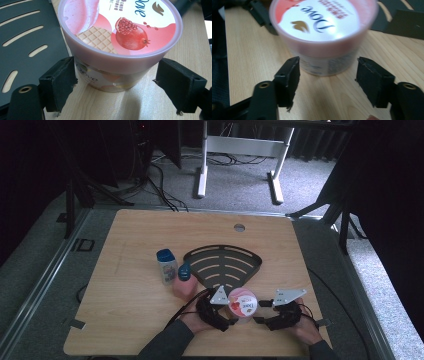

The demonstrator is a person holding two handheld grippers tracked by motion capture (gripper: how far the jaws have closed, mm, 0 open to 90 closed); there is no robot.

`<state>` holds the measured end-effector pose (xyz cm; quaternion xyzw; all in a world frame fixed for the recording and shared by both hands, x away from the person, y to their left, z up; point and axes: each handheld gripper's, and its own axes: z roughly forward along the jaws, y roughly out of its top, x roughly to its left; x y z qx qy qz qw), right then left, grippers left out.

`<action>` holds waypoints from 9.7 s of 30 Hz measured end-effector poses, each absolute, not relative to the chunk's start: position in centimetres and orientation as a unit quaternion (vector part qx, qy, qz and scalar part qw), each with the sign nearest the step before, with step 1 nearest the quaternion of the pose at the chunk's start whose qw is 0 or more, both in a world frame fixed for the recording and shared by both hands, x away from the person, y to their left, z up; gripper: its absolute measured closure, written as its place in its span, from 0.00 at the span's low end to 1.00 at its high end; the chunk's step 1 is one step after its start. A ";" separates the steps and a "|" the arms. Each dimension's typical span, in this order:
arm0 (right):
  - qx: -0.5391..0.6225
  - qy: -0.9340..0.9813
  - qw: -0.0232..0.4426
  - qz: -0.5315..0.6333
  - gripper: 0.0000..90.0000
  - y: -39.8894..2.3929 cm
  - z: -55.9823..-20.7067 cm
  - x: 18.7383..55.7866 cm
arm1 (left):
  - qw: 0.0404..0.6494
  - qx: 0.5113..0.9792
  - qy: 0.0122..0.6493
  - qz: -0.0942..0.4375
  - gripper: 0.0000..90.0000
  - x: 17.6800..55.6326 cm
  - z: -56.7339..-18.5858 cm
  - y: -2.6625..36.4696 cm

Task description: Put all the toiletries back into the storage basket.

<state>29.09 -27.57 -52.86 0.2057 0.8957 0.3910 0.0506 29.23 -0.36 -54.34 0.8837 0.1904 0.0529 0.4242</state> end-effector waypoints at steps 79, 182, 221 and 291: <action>0.156 0.900 0.086 0.397 0.21 -26.2 -50.8 30.3 | 0.410 0.892 0.163 0.100 0.14 29.9 -51.3 -1.4; 0.162 0.900 0.114 0.389 0.21 -27.6 -47.7 36.3 | 0.403 0.877 0.223 0.134 0.11 35.1 -48.5 -4.4; 0.178 0.899 0.126 0.380 0.21 -27.4 -47.4 39.7 | 0.395 0.870 0.248 0.161 0.11 38.1 -48.3 -5.1; 0.230 0.909 0.122 0.324 0.29 -26.2 -50.5 44.0 | 0.368 0.866 0.311 0.132 0.20 42.4 -52.4 -4.7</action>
